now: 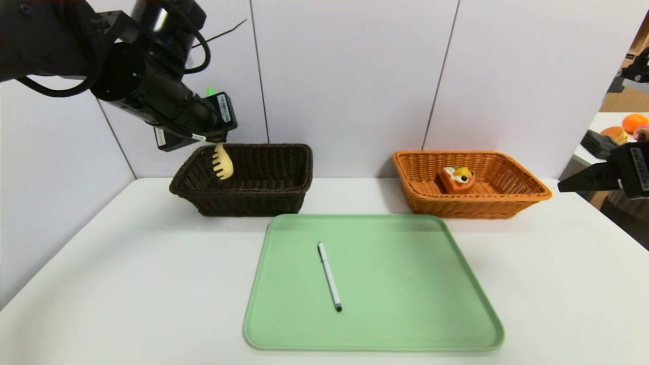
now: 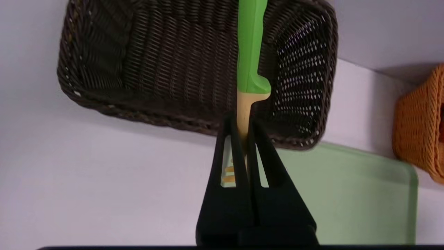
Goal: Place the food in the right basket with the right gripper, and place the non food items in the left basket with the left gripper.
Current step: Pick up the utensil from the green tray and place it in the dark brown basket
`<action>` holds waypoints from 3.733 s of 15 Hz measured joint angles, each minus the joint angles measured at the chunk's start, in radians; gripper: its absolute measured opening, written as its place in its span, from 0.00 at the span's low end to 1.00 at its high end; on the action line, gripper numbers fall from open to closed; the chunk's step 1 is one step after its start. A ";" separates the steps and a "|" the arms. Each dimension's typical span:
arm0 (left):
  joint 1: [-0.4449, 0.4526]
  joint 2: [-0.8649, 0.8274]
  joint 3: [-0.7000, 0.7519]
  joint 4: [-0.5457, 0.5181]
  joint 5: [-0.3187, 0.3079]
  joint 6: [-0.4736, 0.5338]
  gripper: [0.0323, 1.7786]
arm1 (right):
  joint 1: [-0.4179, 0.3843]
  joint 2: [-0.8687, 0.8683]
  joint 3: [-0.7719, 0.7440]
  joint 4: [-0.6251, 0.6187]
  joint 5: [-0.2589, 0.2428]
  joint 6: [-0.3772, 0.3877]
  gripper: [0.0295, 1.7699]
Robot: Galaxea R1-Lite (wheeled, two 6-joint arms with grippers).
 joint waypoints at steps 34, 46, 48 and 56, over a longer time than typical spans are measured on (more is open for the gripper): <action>0.026 0.234 -0.004 -0.152 0.098 -0.357 0.02 | -0.001 -0.121 0.158 -0.001 0.020 0.002 0.96; 0.027 0.241 -0.004 -0.141 0.100 -0.367 0.02 | -0.001 -0.150 0.189 -0.001 0.022 0.002 0.96; 0.027 0.240 -0.004 -0.138 0.100 -0.369 0.02 | -0.001 -0.156 0.195 -0.001 0.021 0.002 0.96; 0.037 0.241 -0.004 -0.111 0.098 -0.389 0.32 | -0.001 -0.175 0.197 -0.001 0.022 0.001 0.96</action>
